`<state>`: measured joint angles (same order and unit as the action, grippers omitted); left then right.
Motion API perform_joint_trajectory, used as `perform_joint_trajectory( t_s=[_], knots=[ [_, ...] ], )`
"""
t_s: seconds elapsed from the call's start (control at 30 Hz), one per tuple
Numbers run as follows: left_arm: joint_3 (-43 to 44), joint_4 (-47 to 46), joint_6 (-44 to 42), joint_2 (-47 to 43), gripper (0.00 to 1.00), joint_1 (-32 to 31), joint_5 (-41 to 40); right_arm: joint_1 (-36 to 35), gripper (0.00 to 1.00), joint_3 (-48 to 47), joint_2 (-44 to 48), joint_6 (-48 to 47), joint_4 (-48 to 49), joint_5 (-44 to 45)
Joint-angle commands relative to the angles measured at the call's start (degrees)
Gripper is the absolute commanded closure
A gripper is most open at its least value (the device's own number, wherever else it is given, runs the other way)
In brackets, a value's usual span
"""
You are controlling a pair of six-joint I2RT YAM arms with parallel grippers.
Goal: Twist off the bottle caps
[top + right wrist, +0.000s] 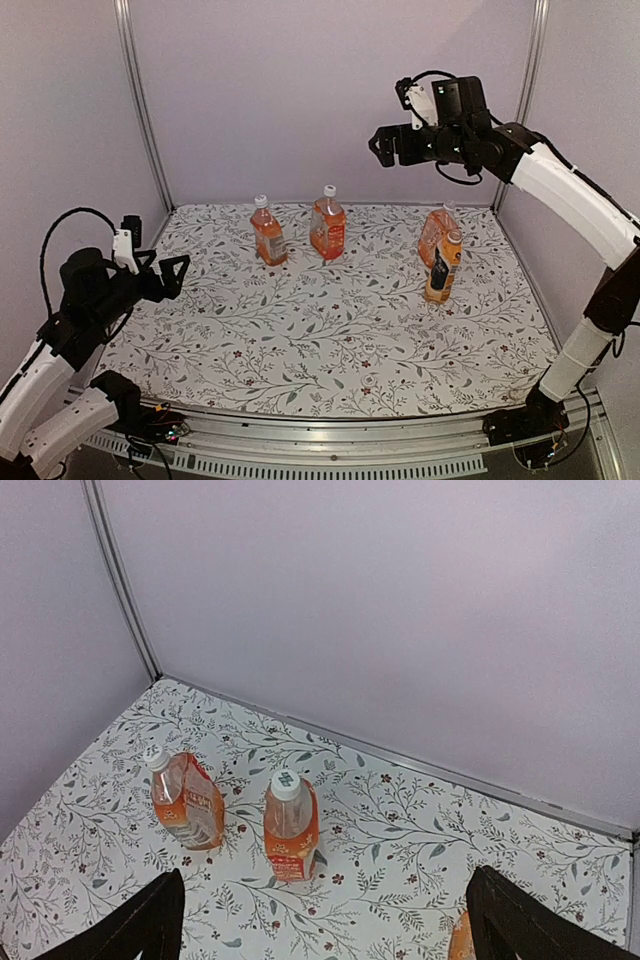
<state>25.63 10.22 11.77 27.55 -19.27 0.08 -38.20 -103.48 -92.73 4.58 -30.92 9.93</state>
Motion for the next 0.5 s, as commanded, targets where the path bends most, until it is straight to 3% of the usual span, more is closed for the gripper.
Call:
perform_joint_trajectory(
  t_s=[0.0, 0.3, 0.47],
  knots=[
    [-3.0, 1.6, 1.4, -3.1, 0.00, 3.2, -1.0, -1.9, 0.01, -9.5, -13.1, -1.2, -2.9, -4.1],
    [-8.1, -2.4, 0.9, -5.6, 0.01, 3.8, 4.3, -3.5, 0.01, -26.5, -37.4, 0.5, -2.6, -6.3],
    [-8.6, -2.9, 1.1, -6.4, 0.00, 4.0, 5.9, -3.5, 0.01, -31.0, -45.7, -1.6, -1.5, -0.5]
  ],
)
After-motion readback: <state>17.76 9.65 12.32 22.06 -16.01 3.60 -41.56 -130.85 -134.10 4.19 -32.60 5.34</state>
